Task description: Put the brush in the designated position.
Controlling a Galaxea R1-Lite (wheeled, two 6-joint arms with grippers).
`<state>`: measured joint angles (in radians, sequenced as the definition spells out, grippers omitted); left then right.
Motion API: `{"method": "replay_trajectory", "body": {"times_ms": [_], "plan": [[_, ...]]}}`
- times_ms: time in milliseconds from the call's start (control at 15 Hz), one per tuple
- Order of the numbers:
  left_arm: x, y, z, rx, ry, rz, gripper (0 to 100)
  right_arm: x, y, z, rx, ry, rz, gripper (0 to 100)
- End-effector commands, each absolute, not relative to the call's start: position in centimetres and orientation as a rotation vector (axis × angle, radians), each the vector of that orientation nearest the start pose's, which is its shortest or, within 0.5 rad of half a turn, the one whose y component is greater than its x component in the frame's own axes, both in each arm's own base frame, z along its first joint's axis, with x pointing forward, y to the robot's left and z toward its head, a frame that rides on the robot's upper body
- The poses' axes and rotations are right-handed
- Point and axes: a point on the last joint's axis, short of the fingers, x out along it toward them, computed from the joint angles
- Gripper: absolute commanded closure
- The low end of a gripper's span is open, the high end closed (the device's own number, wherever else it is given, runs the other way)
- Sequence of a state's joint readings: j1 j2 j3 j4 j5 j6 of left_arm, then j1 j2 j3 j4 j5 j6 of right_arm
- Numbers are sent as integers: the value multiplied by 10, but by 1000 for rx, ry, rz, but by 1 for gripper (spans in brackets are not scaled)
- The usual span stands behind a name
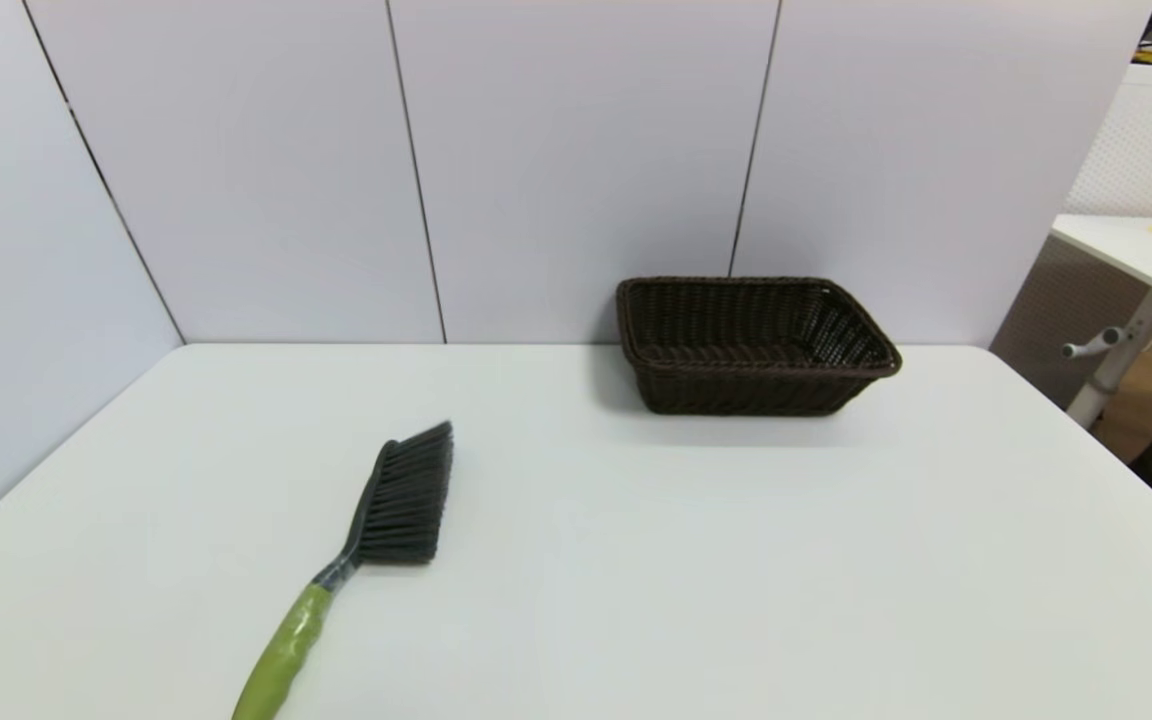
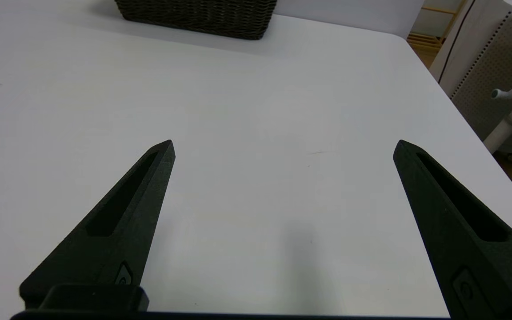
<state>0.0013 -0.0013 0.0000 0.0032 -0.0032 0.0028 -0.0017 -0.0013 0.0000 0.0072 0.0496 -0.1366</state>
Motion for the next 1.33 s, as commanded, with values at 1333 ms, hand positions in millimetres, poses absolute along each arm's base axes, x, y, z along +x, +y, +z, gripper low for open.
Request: {"method": "replay_trajectory", "body": {"times_ms": [1333], "plan": [[-14, 0, 129, 49, 144, -13, 0, -23, 1, 74, -138, 6, 50, 0]]}}
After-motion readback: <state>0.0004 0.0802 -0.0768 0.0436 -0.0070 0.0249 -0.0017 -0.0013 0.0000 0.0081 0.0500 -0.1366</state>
